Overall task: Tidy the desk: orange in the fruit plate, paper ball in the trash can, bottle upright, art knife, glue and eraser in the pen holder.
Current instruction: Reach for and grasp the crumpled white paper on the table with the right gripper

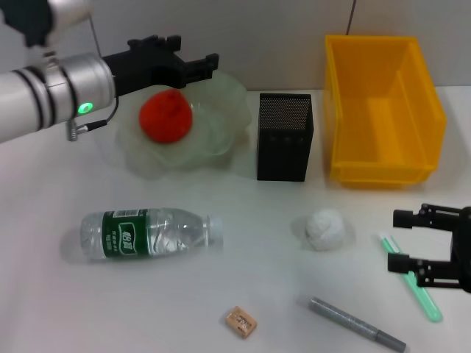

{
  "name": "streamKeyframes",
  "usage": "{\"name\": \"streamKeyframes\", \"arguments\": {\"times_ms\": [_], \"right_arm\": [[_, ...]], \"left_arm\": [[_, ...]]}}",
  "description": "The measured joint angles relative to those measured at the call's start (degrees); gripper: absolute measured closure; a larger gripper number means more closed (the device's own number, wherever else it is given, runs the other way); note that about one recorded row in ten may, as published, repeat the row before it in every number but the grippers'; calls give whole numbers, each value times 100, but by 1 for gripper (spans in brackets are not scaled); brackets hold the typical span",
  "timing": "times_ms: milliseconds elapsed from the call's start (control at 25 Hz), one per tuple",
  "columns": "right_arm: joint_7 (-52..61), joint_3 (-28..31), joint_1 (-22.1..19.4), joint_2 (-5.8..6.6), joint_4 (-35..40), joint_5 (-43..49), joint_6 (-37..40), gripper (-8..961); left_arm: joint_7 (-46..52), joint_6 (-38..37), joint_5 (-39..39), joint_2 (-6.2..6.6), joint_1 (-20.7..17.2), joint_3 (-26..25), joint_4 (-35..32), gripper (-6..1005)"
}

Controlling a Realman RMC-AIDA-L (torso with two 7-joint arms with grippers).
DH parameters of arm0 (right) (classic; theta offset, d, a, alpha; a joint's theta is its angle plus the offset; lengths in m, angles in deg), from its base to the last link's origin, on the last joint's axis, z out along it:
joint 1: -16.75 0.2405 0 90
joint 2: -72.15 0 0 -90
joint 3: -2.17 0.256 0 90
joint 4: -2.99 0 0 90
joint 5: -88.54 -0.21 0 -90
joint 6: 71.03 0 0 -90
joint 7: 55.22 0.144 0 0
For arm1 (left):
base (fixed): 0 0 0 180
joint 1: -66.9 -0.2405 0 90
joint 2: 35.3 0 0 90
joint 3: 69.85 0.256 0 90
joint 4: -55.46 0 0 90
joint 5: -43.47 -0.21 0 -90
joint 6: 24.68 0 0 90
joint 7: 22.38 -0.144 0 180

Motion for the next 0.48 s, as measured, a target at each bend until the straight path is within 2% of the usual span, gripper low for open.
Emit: {"name": "streamKeyframes", "arguments": {"times_ms": [40, 80, 120, 160, 320, 360, 440, 480], "right_arm": [[223, -5, 32, 2, 66, -13, -41, 224], [223, -5, 32, 2, 66, -13, -41, 225], [396, -23, 59, 8, 126, -9, -51, 225], [738, -56, 102, 29, 274, 13, -33, 226], [1335, -118, 136, 37, 754, 35, 32, 227], [1801, -228, 140, 23, 1210, 37, 62, 228], [2024, -297, 143, 16, 1418, 40, 72, 229], [2629, -471, 207, 15, 1850, 108, 72, 229]], "left_arm": [[-178, -643, 334, 19, -304, -22, -317, 321], [-178, -643, 334, 19, -304, -22, -317, 256], [-236, -949, 450, 29, -451, -35, -476, 190], [-275, -1792, 603, 52, -817, -65, -839, 185], [-248, -2695, 630, 69, -1216, -141, -1135, 167], [-307, -3542, 632, 70, -1650, -370, -1274, 162], [-362, -3816, 632, 71, -1788, -458, -1276, 153], [-421, -4019, 631, 75, -1883, -518, -1258, 149]]}}
